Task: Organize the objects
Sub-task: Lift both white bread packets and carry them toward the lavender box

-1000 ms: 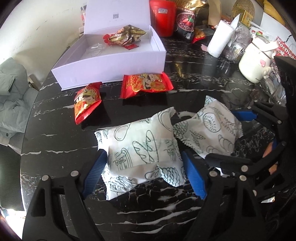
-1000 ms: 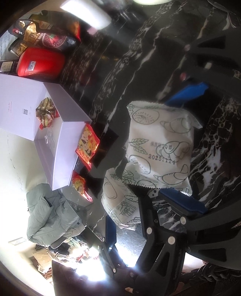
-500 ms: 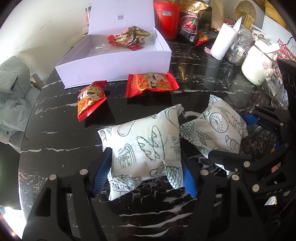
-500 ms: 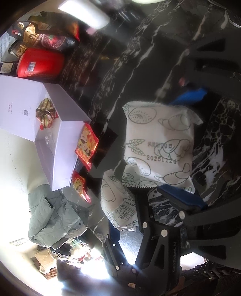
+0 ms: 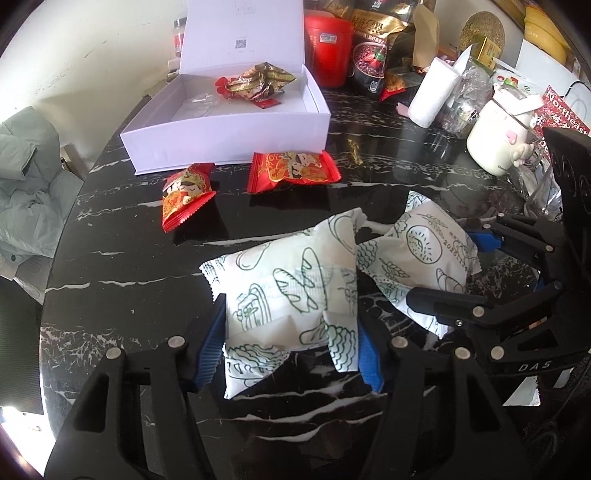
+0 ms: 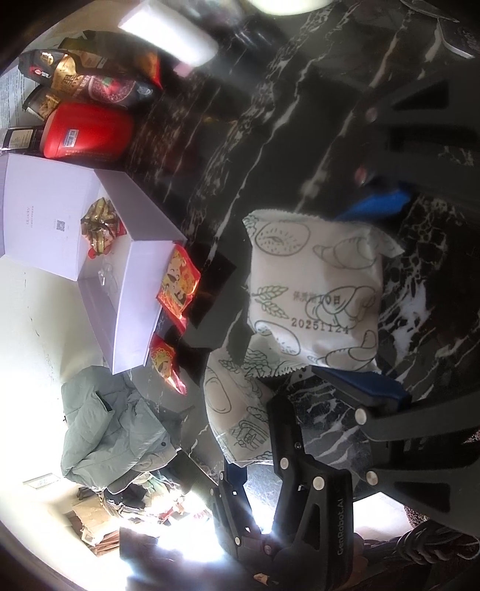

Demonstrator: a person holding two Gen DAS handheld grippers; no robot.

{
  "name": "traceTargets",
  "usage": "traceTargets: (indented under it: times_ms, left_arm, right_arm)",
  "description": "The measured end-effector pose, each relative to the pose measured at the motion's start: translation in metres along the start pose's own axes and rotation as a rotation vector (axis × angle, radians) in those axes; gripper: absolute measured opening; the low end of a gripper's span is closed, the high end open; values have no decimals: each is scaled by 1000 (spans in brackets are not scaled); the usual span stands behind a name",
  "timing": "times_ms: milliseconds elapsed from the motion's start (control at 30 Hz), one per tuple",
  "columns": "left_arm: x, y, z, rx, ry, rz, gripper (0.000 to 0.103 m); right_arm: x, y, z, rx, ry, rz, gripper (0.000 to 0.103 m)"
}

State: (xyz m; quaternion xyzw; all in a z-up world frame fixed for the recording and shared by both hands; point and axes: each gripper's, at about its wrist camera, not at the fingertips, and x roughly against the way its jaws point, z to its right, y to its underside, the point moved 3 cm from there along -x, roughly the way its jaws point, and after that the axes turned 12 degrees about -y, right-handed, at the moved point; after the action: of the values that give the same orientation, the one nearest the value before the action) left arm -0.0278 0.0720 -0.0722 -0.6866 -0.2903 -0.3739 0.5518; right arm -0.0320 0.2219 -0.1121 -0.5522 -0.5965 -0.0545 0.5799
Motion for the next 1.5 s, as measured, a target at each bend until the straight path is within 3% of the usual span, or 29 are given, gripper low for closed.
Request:
traceTargets:
  times_ms: [433, 833, 1500]
  left_arm:
    - [37, 4, -8, 15, -37, 53, 60]
    - [64, -24, -26, 19, -88, 107, 60]
    - [38, -85, -47, 19, -84, 91, 60]
  right_arm:
    - [27, -3, -30, 60, 4, 49, 70]
    - [44, -35, -41, 109, -6, 91, 70]
    - [32, -99, -17, 111, -1, 97, 70]
